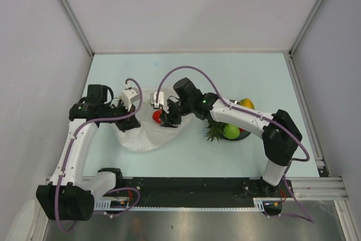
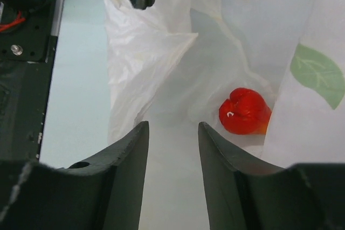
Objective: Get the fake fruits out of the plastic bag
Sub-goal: Adjust the plastic bag at the center of the board.
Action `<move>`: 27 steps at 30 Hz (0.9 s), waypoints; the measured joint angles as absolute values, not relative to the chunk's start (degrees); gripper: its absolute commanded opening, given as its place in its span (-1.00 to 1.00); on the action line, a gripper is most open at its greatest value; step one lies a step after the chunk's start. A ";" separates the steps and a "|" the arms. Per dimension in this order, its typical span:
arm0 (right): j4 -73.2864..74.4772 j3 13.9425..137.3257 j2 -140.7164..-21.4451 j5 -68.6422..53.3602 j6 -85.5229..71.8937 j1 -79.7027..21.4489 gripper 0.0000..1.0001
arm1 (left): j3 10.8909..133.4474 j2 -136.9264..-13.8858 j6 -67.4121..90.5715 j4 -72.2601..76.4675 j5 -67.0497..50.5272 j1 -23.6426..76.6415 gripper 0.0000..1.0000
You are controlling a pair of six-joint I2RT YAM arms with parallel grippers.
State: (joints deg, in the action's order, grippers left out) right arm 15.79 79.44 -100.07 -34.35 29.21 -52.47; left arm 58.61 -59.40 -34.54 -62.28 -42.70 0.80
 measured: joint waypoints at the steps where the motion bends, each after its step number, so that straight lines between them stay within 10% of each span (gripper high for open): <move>1: 15.57 79.13 -100.73 -34.20 29.82 -52.60 -0.07 | 58.13 -59.94 -33.54 -60.84 -42.33 0.86 -0.99; 27: 3.27 77.76 -109.40 -16.45 31.94 -58.19 -0.05 | 49.98 -62.92 -17.91 -44.58 -41.21 0.89 -0.99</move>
